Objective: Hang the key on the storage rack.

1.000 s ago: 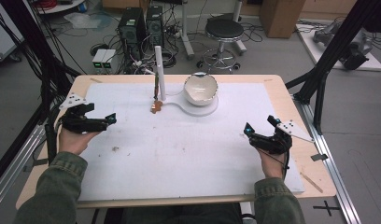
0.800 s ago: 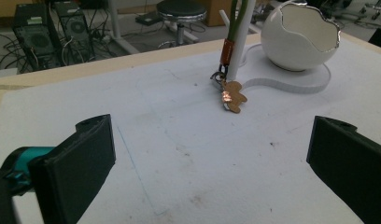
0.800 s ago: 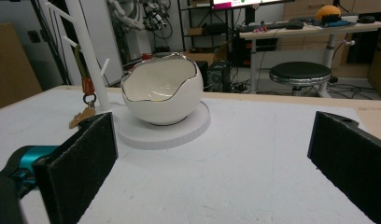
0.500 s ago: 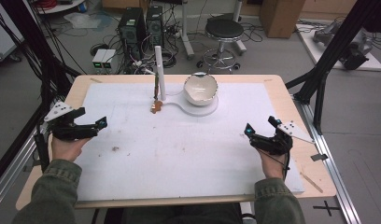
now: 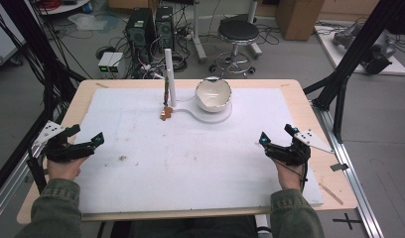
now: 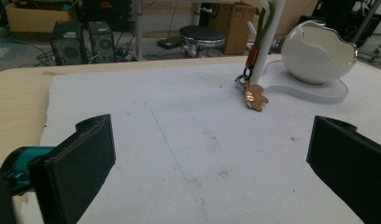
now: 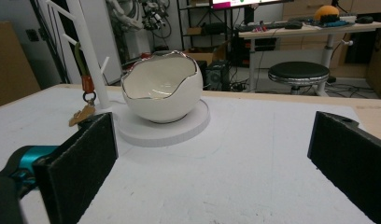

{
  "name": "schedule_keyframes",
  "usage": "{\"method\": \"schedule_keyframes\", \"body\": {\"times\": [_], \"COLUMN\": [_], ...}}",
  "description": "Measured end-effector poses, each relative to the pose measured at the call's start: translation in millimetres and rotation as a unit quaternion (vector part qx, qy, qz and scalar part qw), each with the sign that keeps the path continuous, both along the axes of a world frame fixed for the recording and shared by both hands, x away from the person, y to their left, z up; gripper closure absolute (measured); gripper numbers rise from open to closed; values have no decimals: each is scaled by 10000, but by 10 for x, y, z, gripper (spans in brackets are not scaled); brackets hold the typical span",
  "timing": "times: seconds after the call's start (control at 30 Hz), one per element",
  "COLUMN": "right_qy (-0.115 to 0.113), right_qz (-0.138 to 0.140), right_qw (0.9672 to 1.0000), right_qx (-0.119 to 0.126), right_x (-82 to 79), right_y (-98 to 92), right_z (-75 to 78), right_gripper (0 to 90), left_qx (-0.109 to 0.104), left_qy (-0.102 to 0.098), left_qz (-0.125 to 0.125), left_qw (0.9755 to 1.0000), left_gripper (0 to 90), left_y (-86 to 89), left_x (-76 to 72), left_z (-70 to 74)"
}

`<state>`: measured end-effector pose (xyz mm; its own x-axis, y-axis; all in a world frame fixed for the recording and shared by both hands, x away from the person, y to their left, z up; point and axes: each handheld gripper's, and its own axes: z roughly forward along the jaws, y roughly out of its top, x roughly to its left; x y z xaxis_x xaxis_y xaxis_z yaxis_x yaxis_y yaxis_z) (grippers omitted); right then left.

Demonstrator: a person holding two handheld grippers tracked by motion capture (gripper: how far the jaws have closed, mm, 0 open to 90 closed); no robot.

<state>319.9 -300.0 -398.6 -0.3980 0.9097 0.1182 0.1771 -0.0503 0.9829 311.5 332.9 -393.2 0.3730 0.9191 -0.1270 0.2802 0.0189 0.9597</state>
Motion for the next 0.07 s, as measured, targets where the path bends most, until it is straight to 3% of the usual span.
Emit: {"method": "schedule_keyframes", "body": {"times": [0.07], "right_qy": [14], "right_qz": [-15], "right_qw": [10000], "right_qx": [19], "right_x": [-3], "right_y": [-7], "right_z": [-1], "right_gripper": [6], "left_qx": [-19], "left_qy": [10], "left_qz": [-12], "left_qw": [10000], "left_gripper": [16], "left_y": [4], "left_x": [-4], "left_z": [-9]}}
